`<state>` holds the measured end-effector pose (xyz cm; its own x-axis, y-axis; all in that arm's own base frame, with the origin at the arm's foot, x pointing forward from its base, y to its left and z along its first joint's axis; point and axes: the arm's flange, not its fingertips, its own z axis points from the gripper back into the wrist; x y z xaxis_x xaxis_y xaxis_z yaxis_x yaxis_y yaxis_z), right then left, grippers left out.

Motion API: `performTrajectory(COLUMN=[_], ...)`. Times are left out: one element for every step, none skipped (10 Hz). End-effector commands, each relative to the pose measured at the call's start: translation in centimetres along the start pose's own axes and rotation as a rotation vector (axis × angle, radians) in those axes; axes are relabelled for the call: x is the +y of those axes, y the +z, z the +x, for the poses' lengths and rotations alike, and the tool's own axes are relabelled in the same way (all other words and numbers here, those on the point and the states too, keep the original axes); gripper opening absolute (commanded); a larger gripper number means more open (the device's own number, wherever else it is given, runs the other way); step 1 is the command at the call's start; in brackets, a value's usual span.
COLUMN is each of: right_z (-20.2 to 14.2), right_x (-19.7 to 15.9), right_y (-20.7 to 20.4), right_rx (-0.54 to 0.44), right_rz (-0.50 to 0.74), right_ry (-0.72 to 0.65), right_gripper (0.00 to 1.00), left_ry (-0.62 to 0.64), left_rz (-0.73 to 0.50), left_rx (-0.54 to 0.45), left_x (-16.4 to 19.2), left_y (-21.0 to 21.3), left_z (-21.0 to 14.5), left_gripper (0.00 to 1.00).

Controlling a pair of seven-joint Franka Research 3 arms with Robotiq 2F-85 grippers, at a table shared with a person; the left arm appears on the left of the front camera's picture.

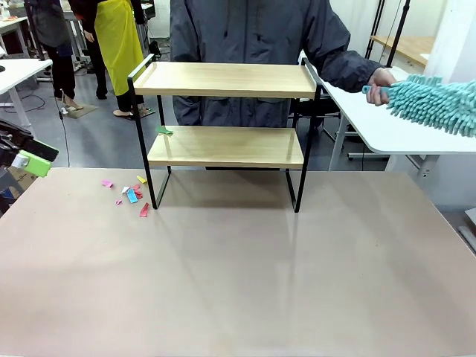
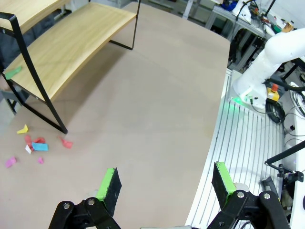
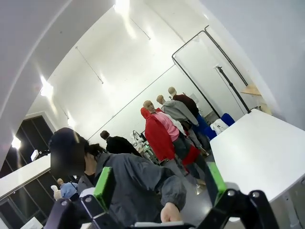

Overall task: Clean the shelf.
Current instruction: Hand the Duster back to the human.

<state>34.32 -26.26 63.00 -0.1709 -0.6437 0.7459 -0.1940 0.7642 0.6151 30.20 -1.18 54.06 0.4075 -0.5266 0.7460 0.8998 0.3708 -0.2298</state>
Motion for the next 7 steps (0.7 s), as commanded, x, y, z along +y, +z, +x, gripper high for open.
performTrajectory(right_z=[-0.1,-0.1,-0.1,-0.1,-0.1,-0.1,-0.1], right_x=[-0.04,-0.04,-0.04,-0.04,-0.04,-0.04,-0.04], right_y=[0.1,0.1,0.1,0.1,0.1,0.1,0.1], right_rx=[0.001,0.001,0.001,0.001,0.001,0.001,0.001], right_rz=[-0.011,-0.011,-0.011,-0.011,-0.011,-0.011,-0.011], right_ry=[0.014,0.014,0.014,0.014,0.014,0.014,0.014], right_gripper=[1.0,1.0,1.0,1.0,1.0,1.0,1.0], left_ry=[0.001,0.001,0.001,0.001,0.001,0.001,0.001], left_rz=[-0.011,-0.011,-0.011,-0.011,-0.011,-0.011,-0.011], left_rx=[-0.021,-0.021,-0.021,-0.021,-0.021,-0.021,-0.021], left_x=[-0.06,-0.06,-0.06,-0.06,-0.06,-0.06,-0.06], left_y=[-0.03,-0.03,-0.03,-0.03,-0.03,-0.03,-0.03], left_z=[0.24,0.24,0.24,0.24,0.24,0.24,0.24], left_gripper=[1.0,1.0,1.0,1.0,1.0,1.0,1.0])
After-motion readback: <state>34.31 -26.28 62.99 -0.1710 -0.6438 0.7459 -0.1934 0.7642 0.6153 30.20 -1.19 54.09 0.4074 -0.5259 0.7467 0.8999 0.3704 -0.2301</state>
